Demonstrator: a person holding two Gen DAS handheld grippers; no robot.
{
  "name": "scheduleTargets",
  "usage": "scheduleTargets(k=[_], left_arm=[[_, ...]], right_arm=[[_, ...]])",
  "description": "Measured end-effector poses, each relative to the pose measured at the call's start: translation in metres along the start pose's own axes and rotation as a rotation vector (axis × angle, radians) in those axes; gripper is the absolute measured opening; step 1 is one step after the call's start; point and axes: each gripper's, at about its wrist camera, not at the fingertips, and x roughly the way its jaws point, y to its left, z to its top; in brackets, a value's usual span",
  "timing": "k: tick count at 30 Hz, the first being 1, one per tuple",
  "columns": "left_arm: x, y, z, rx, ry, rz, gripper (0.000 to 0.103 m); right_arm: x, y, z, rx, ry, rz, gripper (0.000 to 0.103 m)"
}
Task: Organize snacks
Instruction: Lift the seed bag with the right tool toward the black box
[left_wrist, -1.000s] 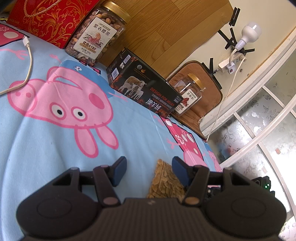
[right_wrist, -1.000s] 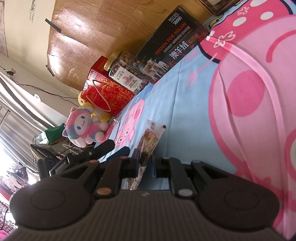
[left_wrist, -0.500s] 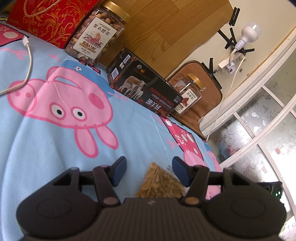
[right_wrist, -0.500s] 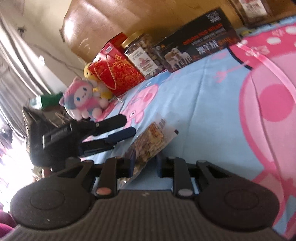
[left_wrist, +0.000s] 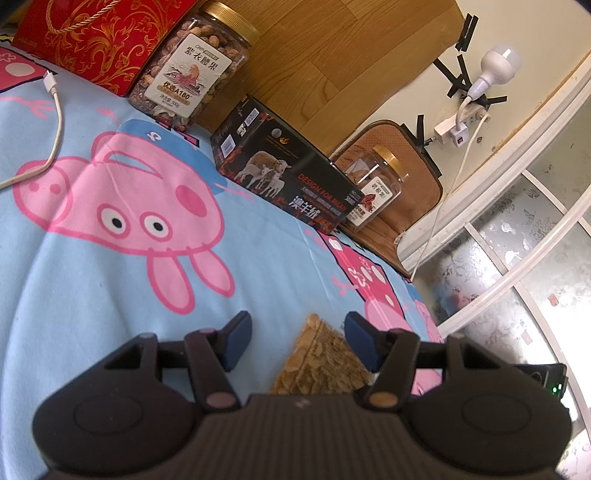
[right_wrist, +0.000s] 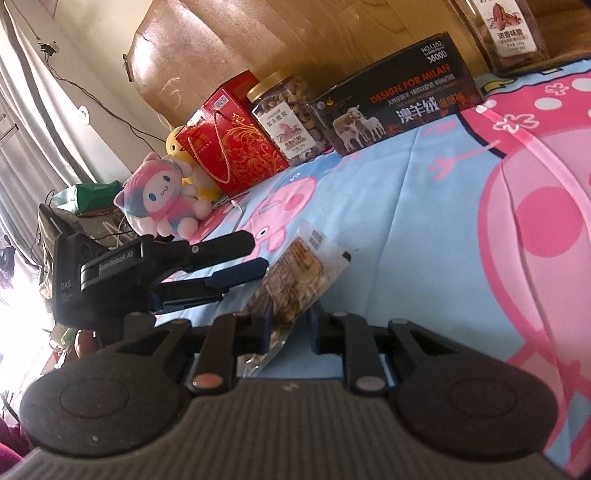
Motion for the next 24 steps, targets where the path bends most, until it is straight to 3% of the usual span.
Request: scheduleTargets(k=[24], left_arm=[[0.0003, -0.0003, 0.0000, -0.001, 0.000, -0.001, 0.058]], right_arm=[[-0.0005, 0.0021, -0.0008, -0.011, -0.008, -0.011, 0.021]])
